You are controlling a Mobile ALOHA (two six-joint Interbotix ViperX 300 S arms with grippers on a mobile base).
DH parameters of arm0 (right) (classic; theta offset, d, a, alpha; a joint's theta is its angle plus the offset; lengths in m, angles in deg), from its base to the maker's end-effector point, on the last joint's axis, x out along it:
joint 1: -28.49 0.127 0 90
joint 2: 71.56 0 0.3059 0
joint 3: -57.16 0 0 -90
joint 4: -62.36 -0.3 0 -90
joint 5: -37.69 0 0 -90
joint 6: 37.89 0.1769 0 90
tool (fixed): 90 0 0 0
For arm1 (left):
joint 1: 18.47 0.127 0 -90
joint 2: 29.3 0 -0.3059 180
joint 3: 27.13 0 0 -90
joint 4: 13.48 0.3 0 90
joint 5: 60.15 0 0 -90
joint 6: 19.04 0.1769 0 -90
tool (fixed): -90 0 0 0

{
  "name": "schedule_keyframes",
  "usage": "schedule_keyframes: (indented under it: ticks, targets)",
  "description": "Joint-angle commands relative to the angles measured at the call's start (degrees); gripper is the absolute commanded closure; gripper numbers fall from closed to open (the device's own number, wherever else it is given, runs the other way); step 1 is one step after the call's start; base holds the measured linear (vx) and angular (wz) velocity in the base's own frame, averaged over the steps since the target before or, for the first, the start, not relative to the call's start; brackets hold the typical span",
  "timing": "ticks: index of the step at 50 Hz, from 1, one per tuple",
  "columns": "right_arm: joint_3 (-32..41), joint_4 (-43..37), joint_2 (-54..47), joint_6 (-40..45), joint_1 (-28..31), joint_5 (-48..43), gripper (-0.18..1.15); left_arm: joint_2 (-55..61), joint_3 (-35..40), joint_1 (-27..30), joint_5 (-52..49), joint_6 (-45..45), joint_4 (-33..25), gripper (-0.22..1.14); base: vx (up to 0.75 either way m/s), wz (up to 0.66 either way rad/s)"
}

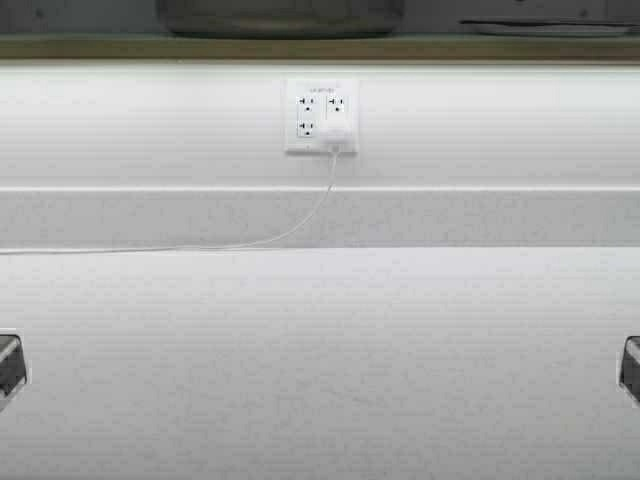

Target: Open the cabinet, put the pot inside, then close it

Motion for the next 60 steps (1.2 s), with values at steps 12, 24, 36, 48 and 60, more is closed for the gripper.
schedule_keyframes:
  ticks: [12, 24, 36, 48, 60]
  targets:
    - [-7.3, 10.3, 5.8, -15.5, 6.9, 4.8, 0.86, -13.1, -9.7, -3.2, -18.7, 11.9, 8.3, 0.80, -0.05, -0.04]
    - [-6.7, 9.8, 9.7, -33.8, 9.1, 21.4, 0.90, -24.1, -9.8, -3.2, -37.4, 30.3, 7.6, 0.88, -0.12, -0.08]
    - [-5.1, 9.3, 12.6, -43.0, 9.1, 33.0, 0.90, -27.6, -10.3, -2.3, -49.3, 44.6, 7.5, 0.88, -0.21, -0.11]
    - [-3.2, 9.4, 13.1, -43.4, 8.7, 36.6, 0.90, -23.2, -9.3, 0.4, -50.2, 50.7, 8.3, 0.88, -0.29, -0.05]
    - [-1.1, 10.6, 13.2, -43.7, 4.3, 41.2, 0.90, -21.6, -9.2, 0.4, -50.4, 53.6, 8.4, 0.88, -0.28, 0.00]
